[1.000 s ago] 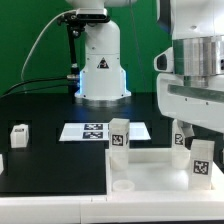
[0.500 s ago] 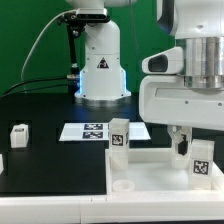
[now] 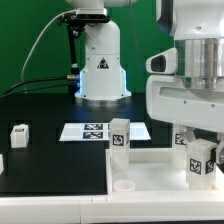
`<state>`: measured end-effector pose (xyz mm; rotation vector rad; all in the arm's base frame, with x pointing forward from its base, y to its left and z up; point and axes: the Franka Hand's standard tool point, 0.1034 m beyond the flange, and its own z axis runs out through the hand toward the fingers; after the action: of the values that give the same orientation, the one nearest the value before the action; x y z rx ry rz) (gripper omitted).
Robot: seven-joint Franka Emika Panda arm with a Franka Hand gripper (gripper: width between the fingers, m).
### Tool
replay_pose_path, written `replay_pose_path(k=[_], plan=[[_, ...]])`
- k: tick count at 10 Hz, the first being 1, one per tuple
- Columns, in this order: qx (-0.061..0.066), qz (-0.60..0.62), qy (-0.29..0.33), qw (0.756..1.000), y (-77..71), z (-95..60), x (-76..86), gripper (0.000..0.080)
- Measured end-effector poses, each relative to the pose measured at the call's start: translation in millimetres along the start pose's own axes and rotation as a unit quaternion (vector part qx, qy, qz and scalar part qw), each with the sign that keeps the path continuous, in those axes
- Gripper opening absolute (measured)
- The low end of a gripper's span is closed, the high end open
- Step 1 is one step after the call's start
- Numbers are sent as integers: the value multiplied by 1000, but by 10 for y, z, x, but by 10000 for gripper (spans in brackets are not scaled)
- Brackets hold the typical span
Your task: Assemble square table
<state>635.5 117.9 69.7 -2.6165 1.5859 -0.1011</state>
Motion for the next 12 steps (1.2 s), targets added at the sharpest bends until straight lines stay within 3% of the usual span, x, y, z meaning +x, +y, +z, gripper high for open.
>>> replay_pose_path(k=[1, 3, 6, 8, 10, 11, 12], plan=[[2, 73, -3, 997, -6, 0, 0, 284], [24, 269, -23, 963, -35, 9, -13, 284], [29, 359, -39, 932, -41, -2, 20, 284], [28, 362, -38, 931, -35, 1, 29, 284], [22, 310, -40, 950, -15, -23, 24, 550], [27, 255, -38, 966, -26, -65, 59, 550], [32, 189, -38, 981, -48, -119, 83, 630]])
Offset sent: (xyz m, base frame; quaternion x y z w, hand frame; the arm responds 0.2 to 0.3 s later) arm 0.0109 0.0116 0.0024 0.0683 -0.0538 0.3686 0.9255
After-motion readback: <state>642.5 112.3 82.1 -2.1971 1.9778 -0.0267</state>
